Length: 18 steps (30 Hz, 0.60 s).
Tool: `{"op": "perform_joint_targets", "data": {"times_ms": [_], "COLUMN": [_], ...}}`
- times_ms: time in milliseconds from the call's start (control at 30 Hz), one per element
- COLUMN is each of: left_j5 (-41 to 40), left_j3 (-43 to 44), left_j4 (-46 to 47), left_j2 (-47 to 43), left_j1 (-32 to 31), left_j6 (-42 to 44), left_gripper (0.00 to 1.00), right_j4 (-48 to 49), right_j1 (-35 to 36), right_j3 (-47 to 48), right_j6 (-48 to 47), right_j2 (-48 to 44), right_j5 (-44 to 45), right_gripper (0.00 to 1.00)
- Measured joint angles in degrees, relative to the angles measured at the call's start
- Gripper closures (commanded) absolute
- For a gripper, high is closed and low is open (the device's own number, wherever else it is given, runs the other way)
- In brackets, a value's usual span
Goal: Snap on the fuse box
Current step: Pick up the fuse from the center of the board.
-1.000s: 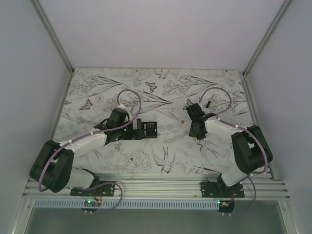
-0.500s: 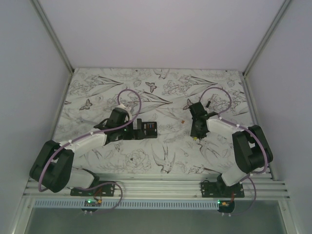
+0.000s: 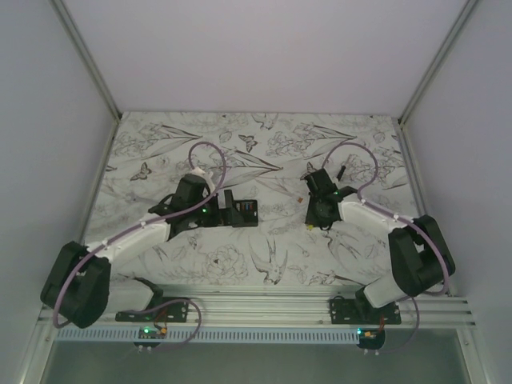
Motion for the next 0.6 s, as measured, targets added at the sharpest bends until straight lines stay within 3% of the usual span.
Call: {"op": "perform_joint_targets", "data": {"times_ms": [233,600], "left_j5": [-0.55,-9.03], "left_j3": [0.00,-1.14], "left_j4": [0.37,6.54], "left_j2": [-6.71,-12.00], "left_j1": [-3.56,-11.61], "left_j6": [-3.37,-8.90], "left_gripper": [0.09,0.40], "right_j4": [3.32,10.49], "right_j1": [4.28,10.38], "right_j3": [0.04,1.92], "right_j6": [5.64,12.98], "right_j2": [-3.69,-6.82], "right_j5": [-1.33,-5.64], "right_gripper": [0.76,0.77]}}
